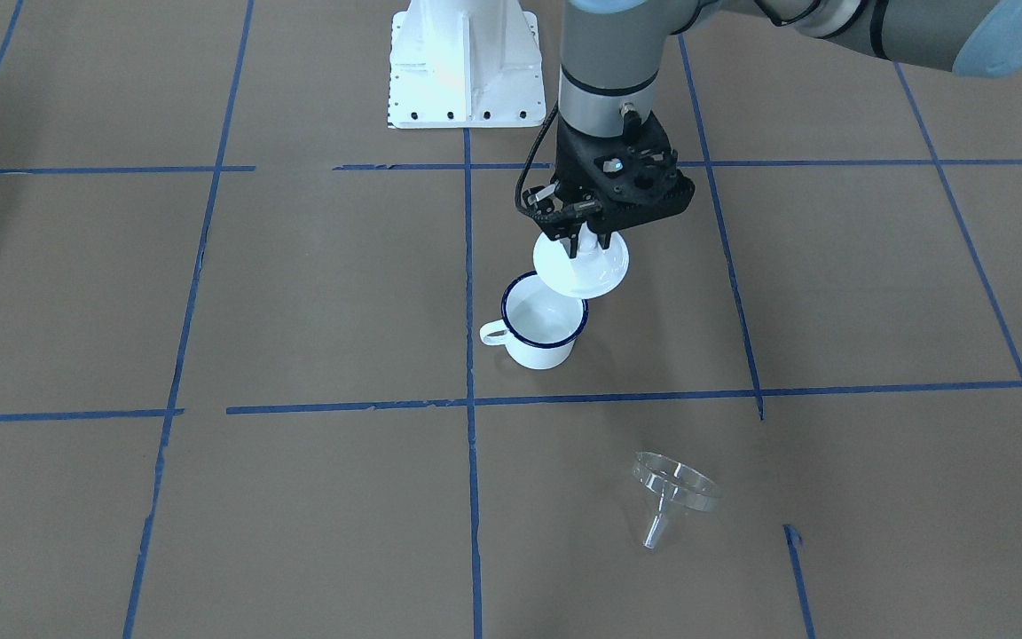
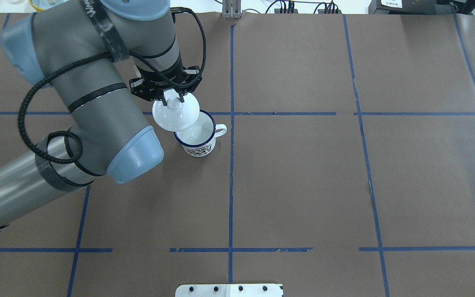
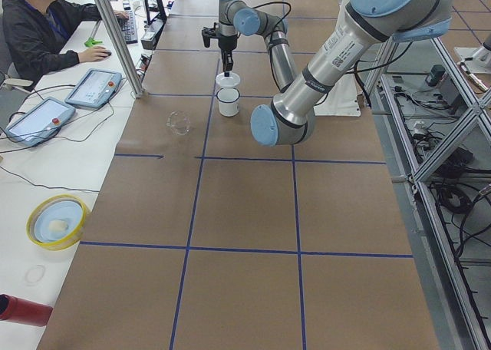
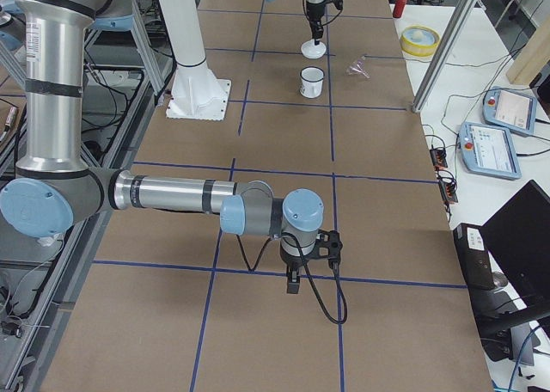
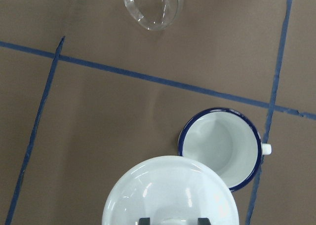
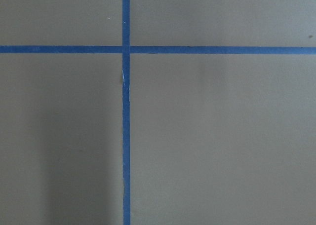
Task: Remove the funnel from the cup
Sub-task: 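Lift the white lid and carry it over the mug opening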
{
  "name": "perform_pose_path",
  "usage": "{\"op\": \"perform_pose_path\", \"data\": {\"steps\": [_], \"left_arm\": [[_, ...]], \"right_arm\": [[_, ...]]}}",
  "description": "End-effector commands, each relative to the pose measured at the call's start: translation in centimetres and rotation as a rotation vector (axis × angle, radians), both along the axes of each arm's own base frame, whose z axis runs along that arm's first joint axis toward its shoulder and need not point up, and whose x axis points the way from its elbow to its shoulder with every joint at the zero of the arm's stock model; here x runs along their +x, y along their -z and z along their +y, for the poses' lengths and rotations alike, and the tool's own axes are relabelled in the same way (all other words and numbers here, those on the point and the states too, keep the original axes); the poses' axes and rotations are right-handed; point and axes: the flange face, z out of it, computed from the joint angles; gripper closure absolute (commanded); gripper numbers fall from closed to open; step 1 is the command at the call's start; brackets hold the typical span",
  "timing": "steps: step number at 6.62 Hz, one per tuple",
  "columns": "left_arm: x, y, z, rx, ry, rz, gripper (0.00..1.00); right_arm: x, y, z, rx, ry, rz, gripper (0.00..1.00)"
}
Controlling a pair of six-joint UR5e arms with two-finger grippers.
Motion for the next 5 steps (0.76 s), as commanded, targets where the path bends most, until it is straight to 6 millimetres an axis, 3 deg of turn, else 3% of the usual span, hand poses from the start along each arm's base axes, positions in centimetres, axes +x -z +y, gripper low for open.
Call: {"op": "perform_pose_path", "data": {"steps": [1, 5], "left_arm": [[3.58, -2.63, -3.23, 0.015, -0.012, 0.023, 1.0], [4.48, -2.71, -2.74, -0.028, -0.062, 0.055, 1.0]], "right_arm": [[0.0, 0.0, 0.0, 0.0, 0.0, 0.0, 0.0], [0.0, 0.0, 0.0, 0.0, 0.0, 0.0, 0.0]]}}
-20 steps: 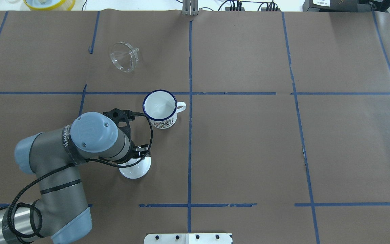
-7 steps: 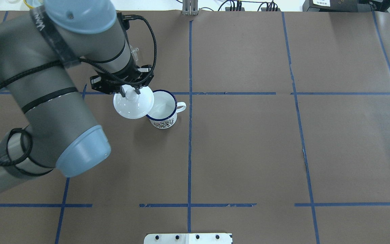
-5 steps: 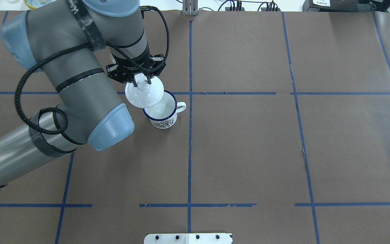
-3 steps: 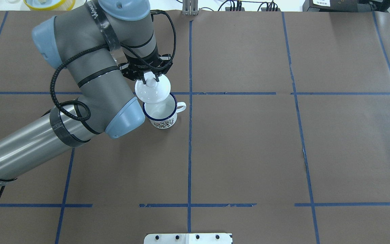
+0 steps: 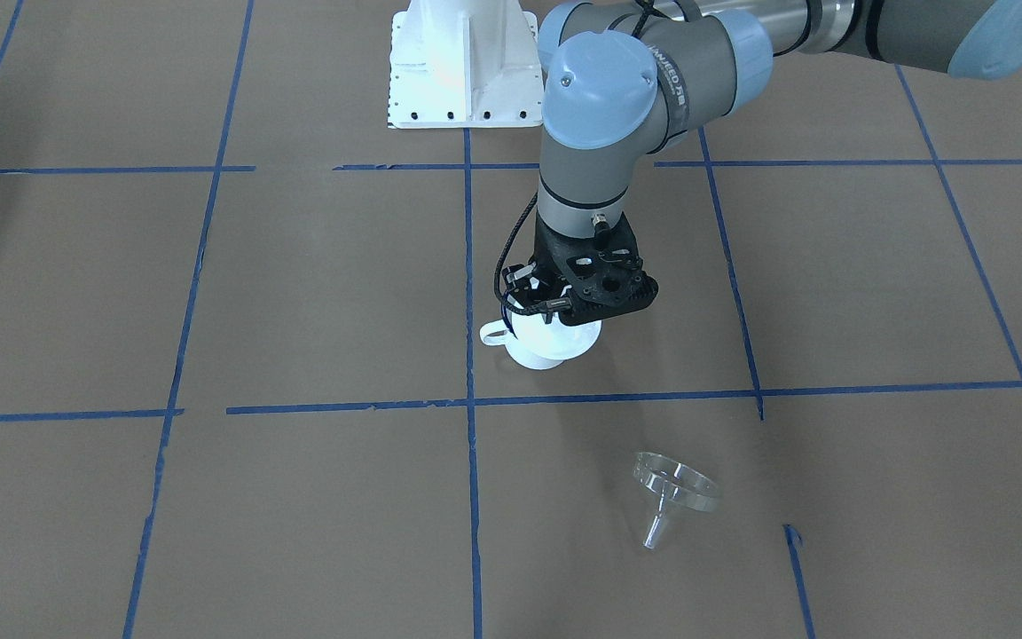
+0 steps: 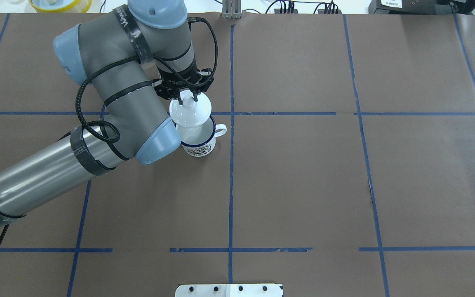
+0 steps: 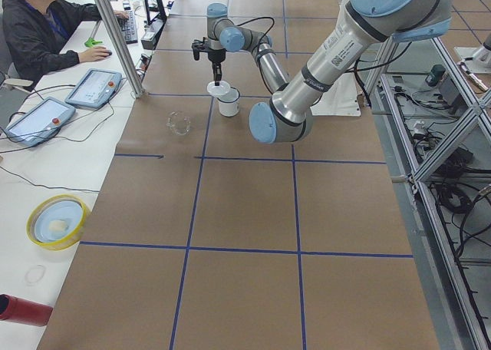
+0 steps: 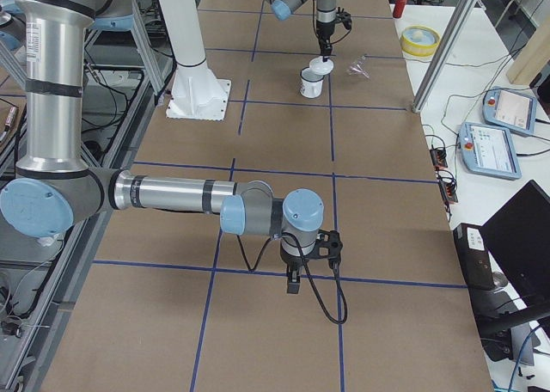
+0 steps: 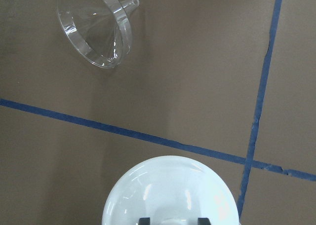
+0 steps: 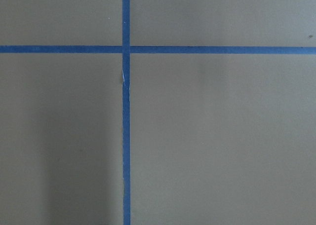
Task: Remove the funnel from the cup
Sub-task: 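Lift the white lid and carry it over the mug opening, then lower the lid onto the mug and seat it with the left gripper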
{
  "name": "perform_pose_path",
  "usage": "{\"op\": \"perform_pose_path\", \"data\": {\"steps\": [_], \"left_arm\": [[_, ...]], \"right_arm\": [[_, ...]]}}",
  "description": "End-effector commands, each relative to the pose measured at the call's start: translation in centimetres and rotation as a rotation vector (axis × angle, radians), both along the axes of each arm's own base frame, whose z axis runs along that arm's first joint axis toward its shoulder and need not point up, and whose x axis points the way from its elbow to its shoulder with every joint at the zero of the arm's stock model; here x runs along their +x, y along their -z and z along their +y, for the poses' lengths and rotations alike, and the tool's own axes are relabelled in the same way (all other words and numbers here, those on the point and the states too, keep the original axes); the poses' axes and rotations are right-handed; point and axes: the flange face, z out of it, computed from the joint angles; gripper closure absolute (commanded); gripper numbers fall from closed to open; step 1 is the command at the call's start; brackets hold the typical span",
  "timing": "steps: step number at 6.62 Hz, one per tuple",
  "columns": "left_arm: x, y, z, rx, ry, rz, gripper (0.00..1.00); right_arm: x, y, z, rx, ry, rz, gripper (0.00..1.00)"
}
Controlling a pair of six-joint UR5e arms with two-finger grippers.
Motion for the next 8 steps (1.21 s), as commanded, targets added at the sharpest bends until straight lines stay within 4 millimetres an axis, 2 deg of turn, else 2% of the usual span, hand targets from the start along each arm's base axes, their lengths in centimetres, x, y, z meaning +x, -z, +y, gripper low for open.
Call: {"op": "perform_pose_path", "data": {"steps": [1, 4, 6, 8], "left_arm": [[0.3, -0.1, 0.6, -0.026, -0.026, 0.015, 1.0], [0.9, -1.0, 1.0, -0.041, -0.032, 0.006, 1.0], [2.1, -1.1, 2.1, -0.042, -0.053, 0.004, 1.0], [2.8, -2.1, 2.9, -0.05, -0.067, -0.005, 1.0]], "right_arm": [[0.0, 0.0, 0.0, 0.0, 0.0, 0.0, 0.0], [0.0, 0.0, 0.0, 0.0, 0.0, 0.0, 0.0], [0.0, 0.0, 0.0, 0.0, 0.0, 0.0, 0.0], [0.0, 0.0, 0.0, 0.0, 0.0, 0.0, 0.0]]}}
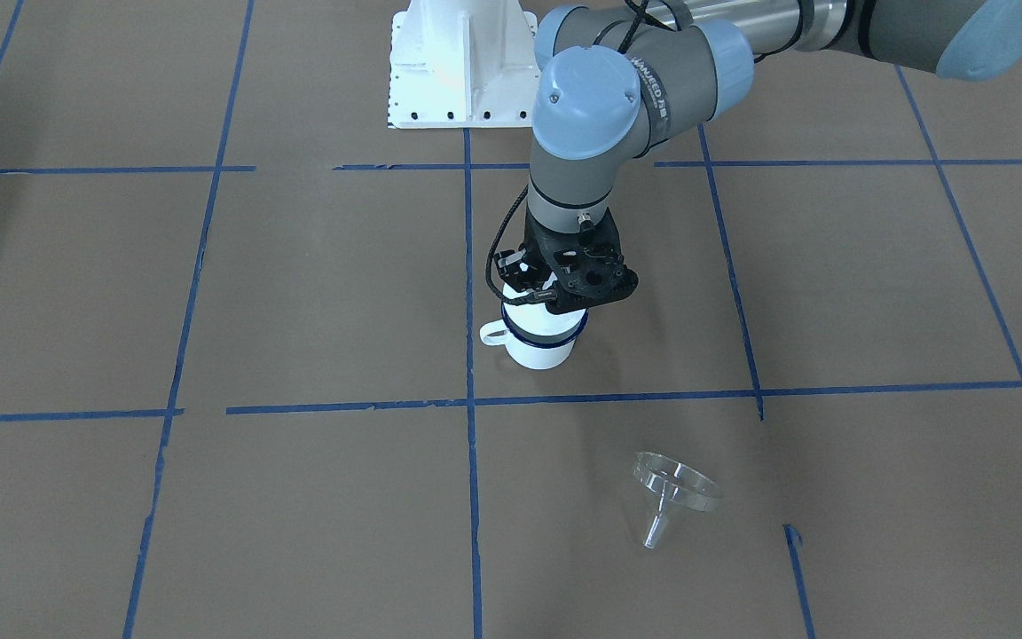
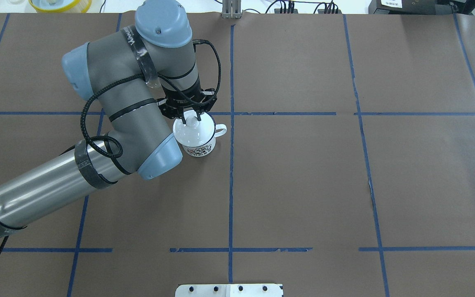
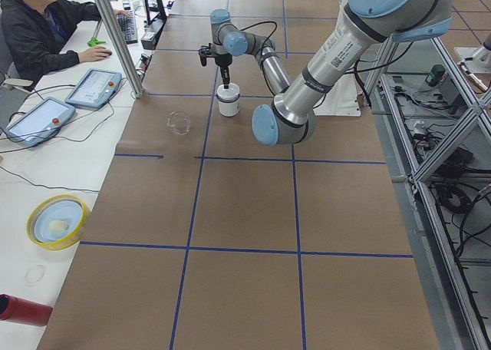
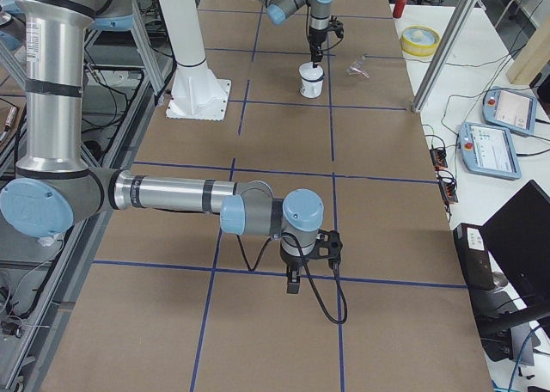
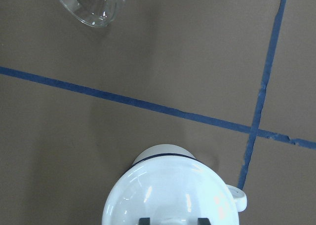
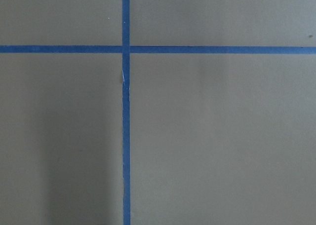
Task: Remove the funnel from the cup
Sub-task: 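Lower the lid onto the mug and seat it with the left gripper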
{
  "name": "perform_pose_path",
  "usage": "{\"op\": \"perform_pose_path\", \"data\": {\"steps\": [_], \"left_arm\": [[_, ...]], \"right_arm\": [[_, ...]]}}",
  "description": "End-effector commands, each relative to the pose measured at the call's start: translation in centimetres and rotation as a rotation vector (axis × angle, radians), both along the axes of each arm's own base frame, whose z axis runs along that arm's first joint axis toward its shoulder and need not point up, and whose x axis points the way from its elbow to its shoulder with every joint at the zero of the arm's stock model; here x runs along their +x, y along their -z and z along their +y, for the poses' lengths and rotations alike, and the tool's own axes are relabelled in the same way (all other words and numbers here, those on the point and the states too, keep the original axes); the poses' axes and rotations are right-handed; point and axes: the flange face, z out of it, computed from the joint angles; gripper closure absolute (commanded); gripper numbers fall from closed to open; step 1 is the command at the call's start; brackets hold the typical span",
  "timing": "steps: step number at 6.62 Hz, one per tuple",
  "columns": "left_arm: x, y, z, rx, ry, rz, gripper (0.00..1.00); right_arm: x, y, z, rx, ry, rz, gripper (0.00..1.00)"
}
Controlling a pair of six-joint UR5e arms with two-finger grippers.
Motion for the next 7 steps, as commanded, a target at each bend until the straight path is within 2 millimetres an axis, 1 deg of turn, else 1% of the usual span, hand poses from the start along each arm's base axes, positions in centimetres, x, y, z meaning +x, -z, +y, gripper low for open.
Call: {"op": "perform_pose_path", "data": {"steps": [1, 2, 5, 7], "left_arm": [[0.3, -0.4, 0.3, -0.003, -0.006, -0.004, 1.0], [0.3, -0.4, 0.3, -0.002, -0.006, -0.002, 1.0], [-0.2, 0.8, 0.7, 0.012, -0.006, 0.016, 1.0], [-0.3, 0.6, 0.5, 0.011, -0.002, 0.015, 1.0]], "right_arm": [[0.0, 0.0, 0.0, 0.0, 0.0, 0.0, 0.0], [0.0, 0.0, 0.0, 0.0, 0.0, 0.0, 0.0], [0.0, 0.0, 0.0, 0.0, 0.0, 0.0, 0.0], [0.0, 0.0, 0.0, 0.0, 0.0, 0.0, 0.0]]}}
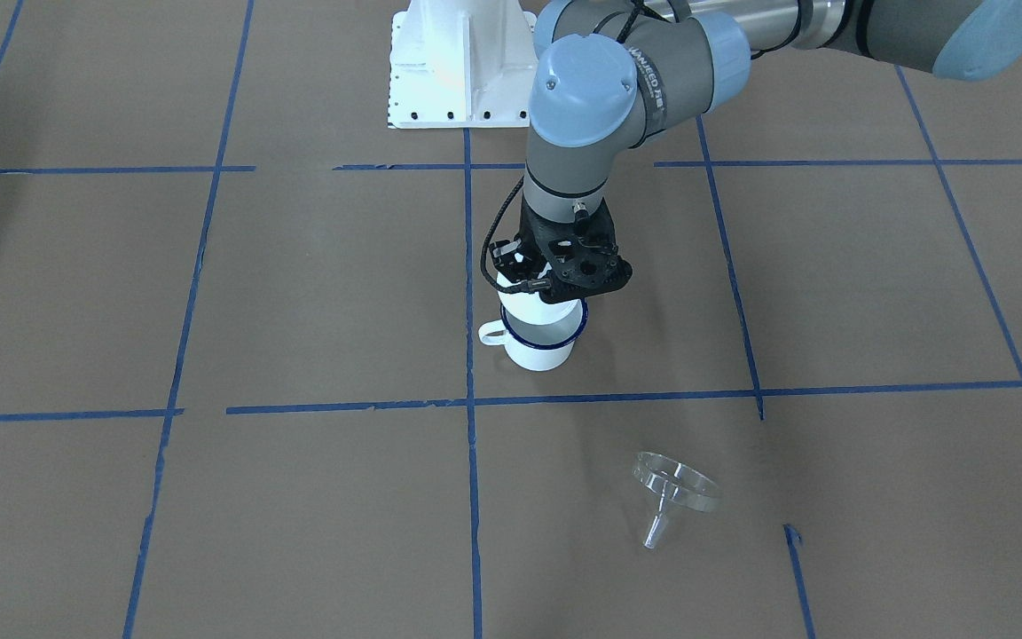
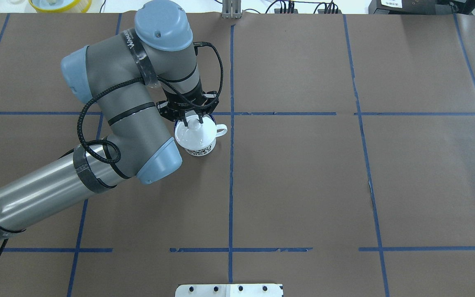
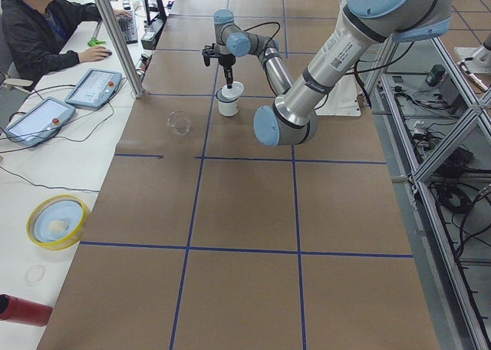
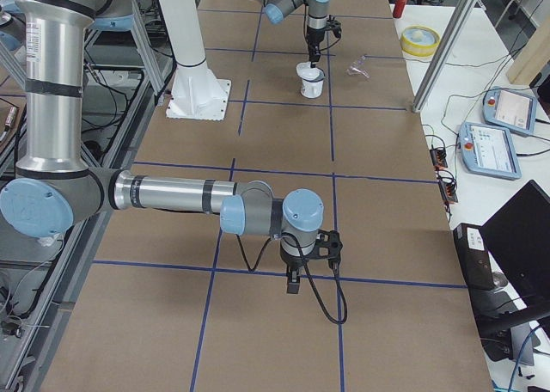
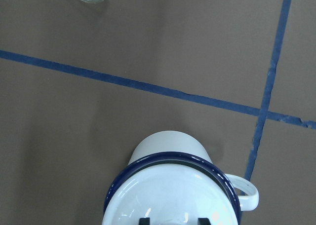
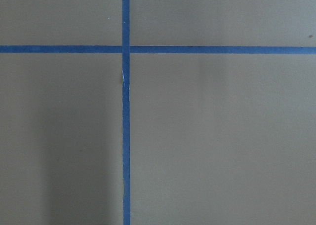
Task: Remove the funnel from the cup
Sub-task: 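Lower the lid onto the mug and seat it with the left gripper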
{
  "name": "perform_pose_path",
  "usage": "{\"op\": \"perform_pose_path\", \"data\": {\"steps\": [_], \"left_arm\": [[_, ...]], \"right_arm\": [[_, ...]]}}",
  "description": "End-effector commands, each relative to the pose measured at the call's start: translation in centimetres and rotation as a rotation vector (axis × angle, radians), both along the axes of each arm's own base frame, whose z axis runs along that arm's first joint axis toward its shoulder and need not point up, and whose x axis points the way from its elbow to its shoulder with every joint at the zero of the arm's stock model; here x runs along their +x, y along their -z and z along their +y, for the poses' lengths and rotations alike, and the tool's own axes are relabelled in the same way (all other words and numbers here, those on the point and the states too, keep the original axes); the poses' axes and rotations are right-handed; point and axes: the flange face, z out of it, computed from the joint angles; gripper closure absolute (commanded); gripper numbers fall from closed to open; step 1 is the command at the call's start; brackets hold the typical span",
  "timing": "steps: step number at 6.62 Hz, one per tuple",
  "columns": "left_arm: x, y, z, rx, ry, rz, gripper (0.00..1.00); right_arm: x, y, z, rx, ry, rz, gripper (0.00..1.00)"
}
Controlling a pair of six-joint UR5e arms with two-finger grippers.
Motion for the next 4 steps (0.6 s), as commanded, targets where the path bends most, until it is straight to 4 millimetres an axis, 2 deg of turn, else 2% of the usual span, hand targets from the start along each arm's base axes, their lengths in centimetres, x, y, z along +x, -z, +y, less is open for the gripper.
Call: {"op": "perform_pose_path", "data": {"steps": [1, 2, 4], "left_arm": [[-0.2, 0.0, -0.2, 0.001, 0.008, 0.005, 1.0], [-0.8, 0.1, -0.9, 0.01, 0.023, 0.015, 1.0], [-0.7, 0.2, -1.3, -0.006, 0.08, 0.043, 1.0]], "right_arm": [[0.0, 0.0, 0.0, 0.0, 0.0, 0.0, 0.0], [0.0, 0.0, 0.0, 0.0, 0.0, 0.0, 0.0], [0.0, 0.0, 0.0, 0.0, 0.0, 0.0, 0.0]]}}
